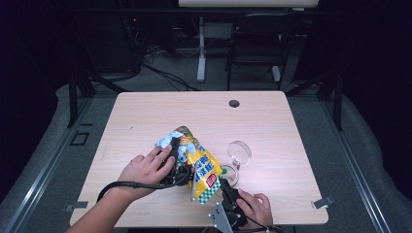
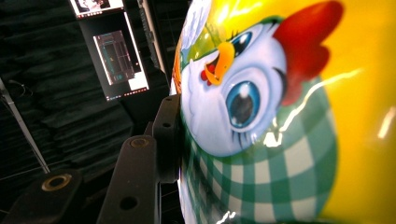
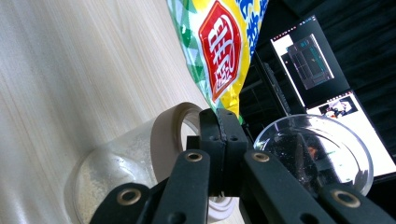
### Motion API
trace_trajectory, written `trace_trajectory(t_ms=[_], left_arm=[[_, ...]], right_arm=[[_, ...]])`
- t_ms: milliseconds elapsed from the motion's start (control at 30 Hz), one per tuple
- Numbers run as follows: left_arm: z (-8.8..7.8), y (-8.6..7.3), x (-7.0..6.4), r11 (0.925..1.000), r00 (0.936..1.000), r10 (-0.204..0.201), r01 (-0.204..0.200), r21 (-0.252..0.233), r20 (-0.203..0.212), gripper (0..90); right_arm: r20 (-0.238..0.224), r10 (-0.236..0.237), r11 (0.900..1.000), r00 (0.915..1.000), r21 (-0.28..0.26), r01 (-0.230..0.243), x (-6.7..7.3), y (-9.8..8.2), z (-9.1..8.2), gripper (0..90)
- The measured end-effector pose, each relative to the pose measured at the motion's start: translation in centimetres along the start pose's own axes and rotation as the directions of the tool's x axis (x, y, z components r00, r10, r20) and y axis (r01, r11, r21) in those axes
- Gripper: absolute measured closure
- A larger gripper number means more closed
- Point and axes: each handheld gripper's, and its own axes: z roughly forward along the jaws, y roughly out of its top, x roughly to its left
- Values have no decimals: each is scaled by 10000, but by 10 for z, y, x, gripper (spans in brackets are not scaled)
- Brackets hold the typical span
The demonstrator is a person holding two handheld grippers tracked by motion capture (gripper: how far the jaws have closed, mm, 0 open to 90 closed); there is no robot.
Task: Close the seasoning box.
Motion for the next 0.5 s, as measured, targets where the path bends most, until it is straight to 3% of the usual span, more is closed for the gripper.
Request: trace_trajectory(t_ms=[67, 500], left_arm=[[0, 0, 0, 10000, 10000, 47, -47, 0, -11, 614], [-3, 3, 4, 9994, 9993, 348, -347, 32, -123, 622]], right_arm=[[51, -251, 9992, 9997, 325, 249, -2, 1, -2, 900], [-53, -104, 9995, 9999, 300, 106, -2, 0, -1, 900]])
